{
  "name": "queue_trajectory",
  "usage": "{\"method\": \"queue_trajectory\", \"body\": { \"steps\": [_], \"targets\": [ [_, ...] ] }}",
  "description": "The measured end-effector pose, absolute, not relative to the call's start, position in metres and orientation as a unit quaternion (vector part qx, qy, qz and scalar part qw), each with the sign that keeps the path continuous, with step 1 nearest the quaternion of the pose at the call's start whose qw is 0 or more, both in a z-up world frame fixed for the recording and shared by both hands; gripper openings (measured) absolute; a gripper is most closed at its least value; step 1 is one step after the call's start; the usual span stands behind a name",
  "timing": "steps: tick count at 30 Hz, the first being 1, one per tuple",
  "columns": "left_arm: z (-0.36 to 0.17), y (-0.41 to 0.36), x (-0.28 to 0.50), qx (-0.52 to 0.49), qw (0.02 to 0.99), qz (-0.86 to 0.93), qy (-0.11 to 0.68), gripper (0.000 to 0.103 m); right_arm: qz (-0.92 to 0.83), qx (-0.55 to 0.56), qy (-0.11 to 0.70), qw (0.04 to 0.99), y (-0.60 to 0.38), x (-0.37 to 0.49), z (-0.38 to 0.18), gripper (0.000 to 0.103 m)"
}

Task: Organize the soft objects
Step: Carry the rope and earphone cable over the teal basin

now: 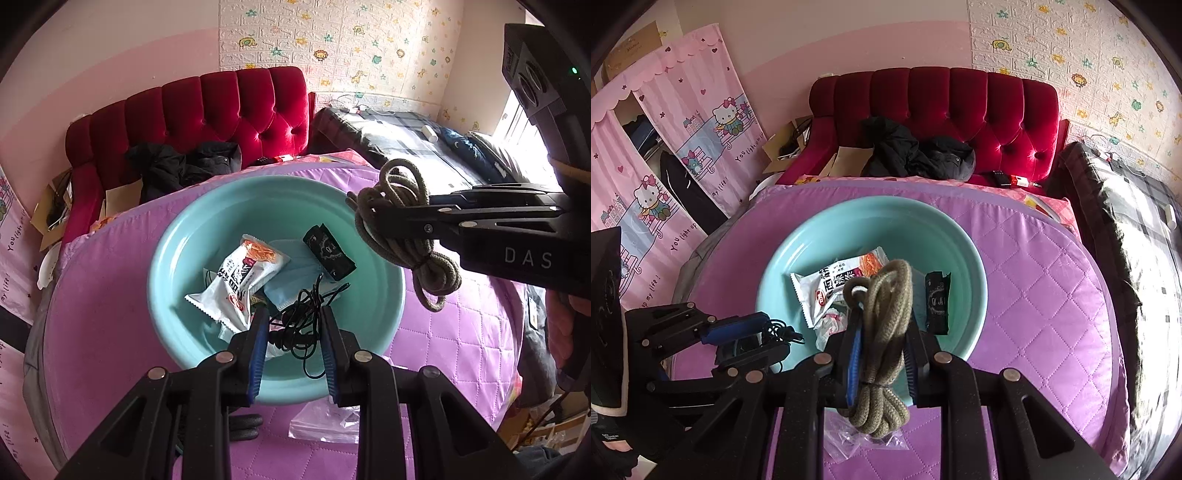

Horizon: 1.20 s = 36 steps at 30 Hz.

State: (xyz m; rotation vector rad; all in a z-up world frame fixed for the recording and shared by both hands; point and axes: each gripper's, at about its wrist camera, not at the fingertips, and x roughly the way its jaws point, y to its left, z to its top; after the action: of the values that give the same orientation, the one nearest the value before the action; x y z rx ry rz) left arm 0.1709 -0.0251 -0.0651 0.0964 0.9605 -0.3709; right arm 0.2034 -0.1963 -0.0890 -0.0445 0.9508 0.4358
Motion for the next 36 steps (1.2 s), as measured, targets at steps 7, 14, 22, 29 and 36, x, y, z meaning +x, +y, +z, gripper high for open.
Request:
{"method": "queue_trajectory", "body": {
  "steps": [7, 14, 22, 29, 36],
  "targets": [
    [-0.079, -0.023, 0.197, 0.049, 0.867, -0.171, 0.465, 0.03, 0.209, -0.022, 0.455, 0.866, -0.185, 0.231, -0.096, 0.02],
    [-0.095, -0.025, 0.218, 0.053, 0.866, -0.168, 0.468, 0.03, 0.207, -0.017, 0.463, 0.861, -0.177, 0.259, -0.11, 0.02],
    [-0.114, -0.027, 0.238, 0.051, 0.861, -0.167, 0.478, 0.03, 0.202, -0.013, 0.476, 0.856, -0.169, 0.285, -0.132, 0.02],
    [-0.13, -0.03, 0.251, 0.055, 0.857, -0.157, 0.488, 0.03, 0.198, -0.016, 0.489, 0.849, -0.162, 0.3, -0.153, 0.02],
    [-0.136, -0.032, 0.253, 0.059, 0.855, -0.161, 0.49, 0.03, 0.195, -0.014, 0.501, 0.843, -0.159, 0.309, -0.165, 0.02]
  ]
}}
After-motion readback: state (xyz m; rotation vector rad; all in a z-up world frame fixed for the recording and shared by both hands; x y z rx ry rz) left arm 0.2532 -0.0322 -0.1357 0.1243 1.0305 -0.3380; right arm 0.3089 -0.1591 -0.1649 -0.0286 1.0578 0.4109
